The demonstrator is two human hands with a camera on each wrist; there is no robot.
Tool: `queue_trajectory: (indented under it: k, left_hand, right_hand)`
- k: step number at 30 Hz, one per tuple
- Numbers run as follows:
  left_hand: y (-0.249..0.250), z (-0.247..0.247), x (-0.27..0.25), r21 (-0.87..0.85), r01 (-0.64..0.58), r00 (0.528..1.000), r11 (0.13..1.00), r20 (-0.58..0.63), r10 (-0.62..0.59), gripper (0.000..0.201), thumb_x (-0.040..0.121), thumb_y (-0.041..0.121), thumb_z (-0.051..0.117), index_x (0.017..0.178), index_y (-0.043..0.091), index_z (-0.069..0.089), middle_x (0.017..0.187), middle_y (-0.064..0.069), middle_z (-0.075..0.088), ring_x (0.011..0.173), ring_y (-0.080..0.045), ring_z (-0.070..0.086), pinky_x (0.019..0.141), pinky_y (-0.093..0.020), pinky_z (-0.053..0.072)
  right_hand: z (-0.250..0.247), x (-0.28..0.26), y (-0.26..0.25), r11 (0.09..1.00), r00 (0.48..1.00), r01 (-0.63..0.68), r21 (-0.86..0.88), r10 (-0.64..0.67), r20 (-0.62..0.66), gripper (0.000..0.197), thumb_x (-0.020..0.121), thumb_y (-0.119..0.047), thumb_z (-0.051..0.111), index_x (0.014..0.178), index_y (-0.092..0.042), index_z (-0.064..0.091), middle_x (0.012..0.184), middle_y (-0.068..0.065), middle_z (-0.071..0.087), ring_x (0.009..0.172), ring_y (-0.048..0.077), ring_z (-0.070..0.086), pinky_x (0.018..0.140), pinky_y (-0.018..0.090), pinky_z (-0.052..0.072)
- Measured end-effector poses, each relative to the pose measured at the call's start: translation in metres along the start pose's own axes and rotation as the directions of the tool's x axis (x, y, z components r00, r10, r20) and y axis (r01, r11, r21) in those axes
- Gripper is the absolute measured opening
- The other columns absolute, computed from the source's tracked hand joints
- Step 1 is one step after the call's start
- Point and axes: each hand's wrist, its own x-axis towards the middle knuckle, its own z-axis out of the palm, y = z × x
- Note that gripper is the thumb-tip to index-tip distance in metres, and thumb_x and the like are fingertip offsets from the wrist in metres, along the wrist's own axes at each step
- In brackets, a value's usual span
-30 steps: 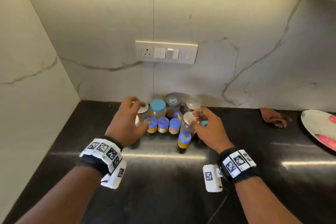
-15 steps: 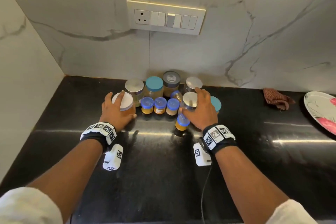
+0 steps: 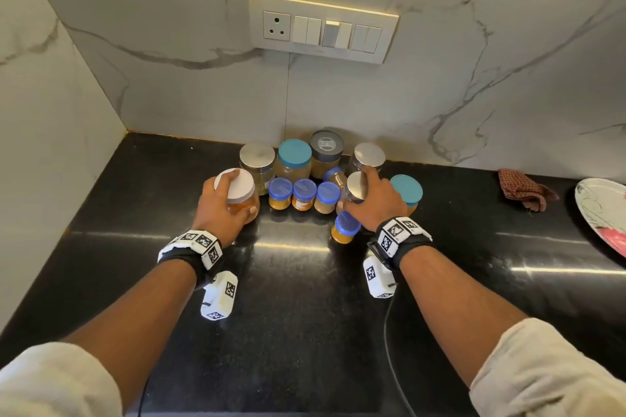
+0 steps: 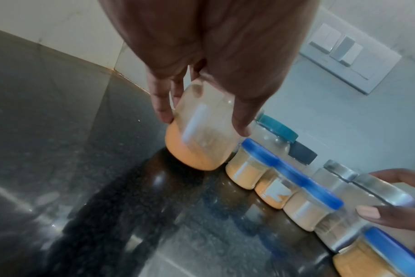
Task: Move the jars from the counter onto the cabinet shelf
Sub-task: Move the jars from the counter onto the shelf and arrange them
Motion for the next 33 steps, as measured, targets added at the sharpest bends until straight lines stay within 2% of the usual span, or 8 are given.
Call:
queue_trajectory:
  k: [4, 8, 11, 18, 21, 24, 29, 33]
  left_hand:
    - [0.013, -0.018, -0.013, -0.026, -0.113, 0.991, 0.993, -0.07, 0.111, 0.079, 0.083, 0.031, 0.083, 0.149, 0.031, 0.039, 0.152, -0.006, 0.037, 0.135, -0.029, 0.047, 0.112, -0.04, 0.045]
    - [0.047, -0.043, -0.025, -0.005, -0.301, 0.942, 0.953, -0.153, 0.297, 0.077, 0.083, 0.039, 0.081, 0.147, 0.032, 0.041, 0.144, -0.001, 0.045, 0.126, -0.021, 0.052, 0.107, -0.039, 0.05]
    - [0.09, -0.067, -0.033, -0.008, -0.402, 0.891, 0.915, -0.234, 0.39, 0.076, 0.082, 0.038, 0.081, 0.145, 0.031, 0.04, 0.139, 0.001, 0.051, 0.116, -0.011, 0.053, 0.098, -0.031, 0.047]
    - [0.193, -0.142, -0.068, 0.088, -0.685, 0.666, 0.723, -0.327, 0.67, 0.09, 0.069, 0.059, 0.071, 0.143, 0.019, 0.04, 0.131, 0.003, 0.061, 0.114, -0.021, 0.062, 0.093, -0.031, 0.05]
    - [0.229, -0.173, -0.09, 0.166, -0.752, 0.551, 0.638, -0.373, 0.746, 0.092, 0.066, 0.062, 0.07, 0.14, 0.017, 0.04, 0.131, -0.006, 0.064, 0.111, -0.027, 0.065, 0.087, -0.03, 0.051]
    - [0.262, -0.208, -0.11, 0.189, -0.811, 0.444, 0.553, -0.416, 0.793, 0.086, 0.063, 0.062, 0.072, 0.13, 0.02, 0.039, 0.119, 0.003, 0.062, 0.097, -0.014, 0.06, 0.078, -0.022, 0.044]
    - [0.3, -0.265, -0.121, 0.183, -0.846, 0.363, 0.5, -0.488, 0.794, 0.079, 0.065, 0.058, 0.073, 0.125, 0.02, 0.038, 0.111, -0.001, 0.06, 0.091, -0.017, 0.059, 0.071, -0.021, 0.043]
    - [0.328, -0.299, -0.113, 0.225, -0.832, 0.327, 0.507, -0.539, 0.776, 0.074, 0.071, 0.051, 0.076, 0.127, 0.015, 0.043, 0.112, 0.0, 0.058, 0.094, -0.019, 0.057, 0.071, -0.029, 0.046]
  right_hand:
    - [-0.006, -0.009, 0.003, 0.997, 0.987, 0.023, 0.077, -0.011, -0.16, 0.09, 0.081, -0.057, 0.083, 0.155, -0.029, 0.039, 0.119, 0.011, 0.06, 0.105, 0.037, 0.066, 0.075, 0.04, 0.051]
    - [-0.026, -0.022, -0.002, 0.966, 0.942, 0.147, 0.213, -0.071, -0.327, 0.096, 0.074, -0.057, 0.088, 0.155, -0.028, 0.045, 0.128, 0.011, 0.061, 0.114, 0.037, 0.062, 0.09, 0.045, 0.056]
    - [-0.054, -0.03, -0.02, 0.902, 0.907, 0.246, 0.355, -0.084, -0.414, 0.095, 0.069, -0.049, 0.095, 0.151, -0.029, 0.05, 0.126, 0.009, 0.059, 0.112, 0.028, 0.062, 0.094, 0.035, 0.052]
    - [-0.165, -0.071, -0.068, 0.726, 0.768, 0.536, 0.43, -0.209, -0.605, 0.094, 0.066, -0.039, 0.098, 0.143, -0.022, 0.047, 0.126, -0.003, 0.061, 0.107, 0.015, 0.061, 0.087, 0.013, 0.048]
    - [-0.215, -0.1, -0.086, 0.679, 0.737, 0.61, 0.409, -0.296, -0.608, 0.099, 0.066, -0.037, 0.099, 0.148, -0.032, 0.043, 0.127, -0.008, 0.066, 0.107, 0.014, 0.069, 0.088, 0.026, 0.058]
    - [-0.26, -0.132, -0.104, 0.606, 0.642, 0.719, 0.341, -0.39, -0.66, 0.101, 0.066, -0.05, 0.095, 0.149, -0.029, 0.043, 0.124, -0.01, 0.07, 0.105, 0.008, 0.07, 0.081, 0.021, 0.057]
    - [-0.32, -0.163, -0.135, 0.443, 0.515, 0.833, 0.331, -0.403, -0.756, 0.087, 0.076, -0.056, 0.082, 0.147, -0.022, 0.045, 0.127, -0.014, 0.067, 0.108, 0.012, 0.072, 0.082, 0.035, 0.064]
    - [-0.368, -0.158, -0.163, 0.44, 0.476, 0.845, 0.305, -0.359, -0.803, 0.078, 0.077, -0.06, 0.078, 0.142, -0.027, 0.047, 0.123, -0.013, 0.066, 0.103, 0.012, 0.072, 0.082, 0.038, 0.065]
